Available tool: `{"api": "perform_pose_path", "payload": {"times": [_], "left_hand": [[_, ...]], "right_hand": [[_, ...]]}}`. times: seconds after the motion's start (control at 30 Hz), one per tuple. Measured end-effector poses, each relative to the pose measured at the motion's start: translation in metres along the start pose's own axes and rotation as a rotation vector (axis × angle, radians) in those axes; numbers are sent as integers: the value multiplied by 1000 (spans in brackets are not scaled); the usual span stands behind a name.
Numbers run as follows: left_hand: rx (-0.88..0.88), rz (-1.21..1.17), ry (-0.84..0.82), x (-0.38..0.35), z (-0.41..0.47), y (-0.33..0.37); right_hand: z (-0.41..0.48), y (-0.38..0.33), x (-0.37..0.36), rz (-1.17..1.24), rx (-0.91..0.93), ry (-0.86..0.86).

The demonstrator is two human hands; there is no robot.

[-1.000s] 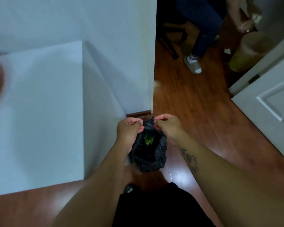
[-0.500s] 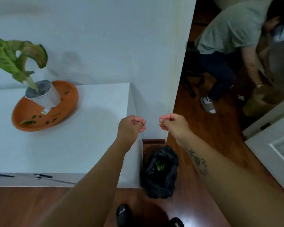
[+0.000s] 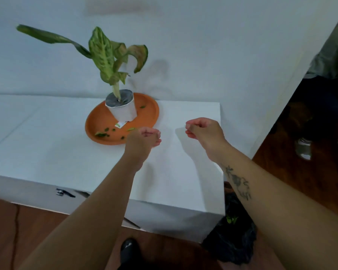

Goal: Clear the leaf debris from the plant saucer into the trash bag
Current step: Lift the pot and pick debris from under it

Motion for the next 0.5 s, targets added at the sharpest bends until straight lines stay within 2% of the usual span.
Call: {"api": "perform_pose_path", "payload": {"times": [0.23,0.5], "left_hand": [[-22,40,-40,89,74,8],[-6,127,-131,157,142,16]], "right_hand": [[37,-1,-119,-68,65,2],[82,0,-187,-313,-2,94]]}}
Point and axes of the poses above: each hand's wrist, its own z-axis towards the middle knuckle, its own x-axis out of the back of the hand, y = z × x, the point moved 7 cm from there along z, towards the middle knuckle, and after that the axes turned 15 degrees about x, right-handed, at the moved point
